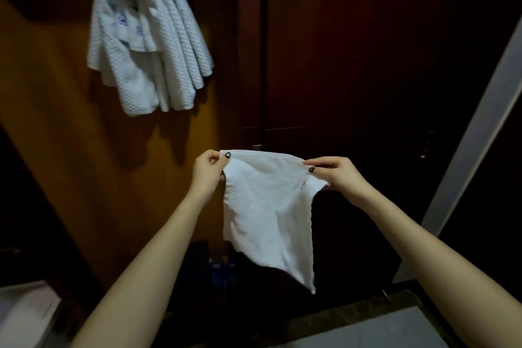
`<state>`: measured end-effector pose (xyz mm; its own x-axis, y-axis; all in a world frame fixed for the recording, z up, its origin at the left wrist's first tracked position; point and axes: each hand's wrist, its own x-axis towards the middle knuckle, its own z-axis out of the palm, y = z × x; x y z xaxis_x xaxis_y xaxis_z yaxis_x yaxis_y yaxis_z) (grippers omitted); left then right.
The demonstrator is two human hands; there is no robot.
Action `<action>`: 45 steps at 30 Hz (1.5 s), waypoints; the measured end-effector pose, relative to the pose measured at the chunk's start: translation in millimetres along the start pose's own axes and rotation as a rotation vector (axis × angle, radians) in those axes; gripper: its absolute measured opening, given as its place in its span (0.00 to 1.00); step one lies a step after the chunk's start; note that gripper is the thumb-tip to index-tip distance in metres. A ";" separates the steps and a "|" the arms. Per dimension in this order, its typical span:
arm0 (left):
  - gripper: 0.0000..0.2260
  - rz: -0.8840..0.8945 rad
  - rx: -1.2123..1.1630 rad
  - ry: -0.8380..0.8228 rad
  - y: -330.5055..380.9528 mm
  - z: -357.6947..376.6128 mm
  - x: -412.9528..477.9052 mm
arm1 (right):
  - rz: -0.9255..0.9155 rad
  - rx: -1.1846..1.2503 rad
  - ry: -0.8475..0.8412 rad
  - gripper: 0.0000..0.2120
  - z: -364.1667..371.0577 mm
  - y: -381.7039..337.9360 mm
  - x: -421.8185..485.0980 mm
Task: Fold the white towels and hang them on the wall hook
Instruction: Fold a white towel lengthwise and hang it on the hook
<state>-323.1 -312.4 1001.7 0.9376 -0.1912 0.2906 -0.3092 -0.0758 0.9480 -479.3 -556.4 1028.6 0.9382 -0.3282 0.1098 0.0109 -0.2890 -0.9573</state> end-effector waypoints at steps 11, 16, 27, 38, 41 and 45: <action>0.02 0.134 -0.063 -0.183 8.0 -90.0 41.0 | -0.154 -0.100 -0.211 0.03 167.6 -81.3 57.1; 0.05 0.143 -0.067 -0.213 8.0 -120.0 54.8 | -0.286 -0.246 -0.070 0.09 206.5 -103.1 76.9; 0.10 0.056 -0.364 -0.313 -0.8 -156.5 74.1 | -0.386 -0.405 -0.002 0.07 251.0 -130.4 101.8; 0.06 0.129 -0.367 -0.229 4.9 -166.0 72.3 | -0.477 -0.700 -0.007 0.19 242.1 -130.8 112.8; 0.05 0.099 -0.484 -0.161 10.2 -176.4 80.5 | -0.394 -0.752 -0.137 0.19 224.2 -123.1 111.9; 0.04 0.139 -0.403 -0.105 12.4 -190.1 87.0 | -0.313 -0.526 -0.155 0.18 216.1 -114.8 105.5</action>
<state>-215.1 -143.9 1063.5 0.8637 -0.2728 0.4237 -0.3248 0.3416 0.8820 -306.9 -363.5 1092.3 0.9577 -0.0334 0.2857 0.1590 -0.7664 -0.6223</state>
